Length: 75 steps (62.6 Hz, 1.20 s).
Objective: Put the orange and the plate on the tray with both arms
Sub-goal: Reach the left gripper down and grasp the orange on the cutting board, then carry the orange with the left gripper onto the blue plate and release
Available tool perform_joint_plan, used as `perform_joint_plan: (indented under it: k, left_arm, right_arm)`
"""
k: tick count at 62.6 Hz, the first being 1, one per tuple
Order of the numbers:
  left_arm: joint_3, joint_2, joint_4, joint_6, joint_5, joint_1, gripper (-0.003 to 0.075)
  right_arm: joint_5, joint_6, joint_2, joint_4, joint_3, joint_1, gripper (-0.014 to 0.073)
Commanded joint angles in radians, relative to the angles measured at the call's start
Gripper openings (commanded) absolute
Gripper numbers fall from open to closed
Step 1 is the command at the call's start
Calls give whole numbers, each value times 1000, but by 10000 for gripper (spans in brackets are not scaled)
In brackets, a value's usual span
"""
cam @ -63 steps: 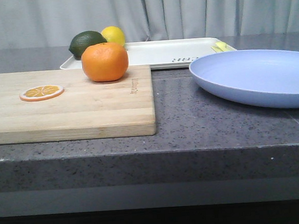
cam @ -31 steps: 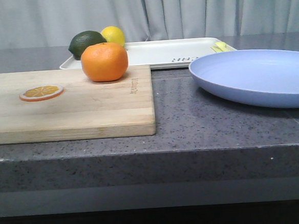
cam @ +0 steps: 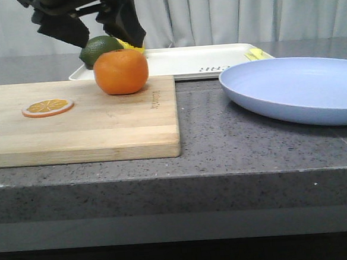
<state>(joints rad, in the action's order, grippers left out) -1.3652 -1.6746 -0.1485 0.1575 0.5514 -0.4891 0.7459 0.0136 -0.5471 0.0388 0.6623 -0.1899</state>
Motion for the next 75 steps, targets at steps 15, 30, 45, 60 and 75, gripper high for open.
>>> perform_joint_plan:
  k: [15,30,45,60,75]
  left_arm:
    - [-79,-49,2,2,-35,-32,642]
    - [-79,-63,4,2,-39,-35,642]
    - [-79,-63,9,2,0,-35,554]
    - [-80,-60,5,2,13,-35,415]
    - [-198,-58,-2,2,93,-96,415]
  right_arm:
    - [-64,-7,-12,11,30,-4,604]
    - [-64,-7,-12,11,30,-4,604]
    - [-64,-7,-12,11,30,-4,604]
    - [-64,-7,-12,11,30,-4,604]
    - [-68,-7,-12,11,30,-4,604]
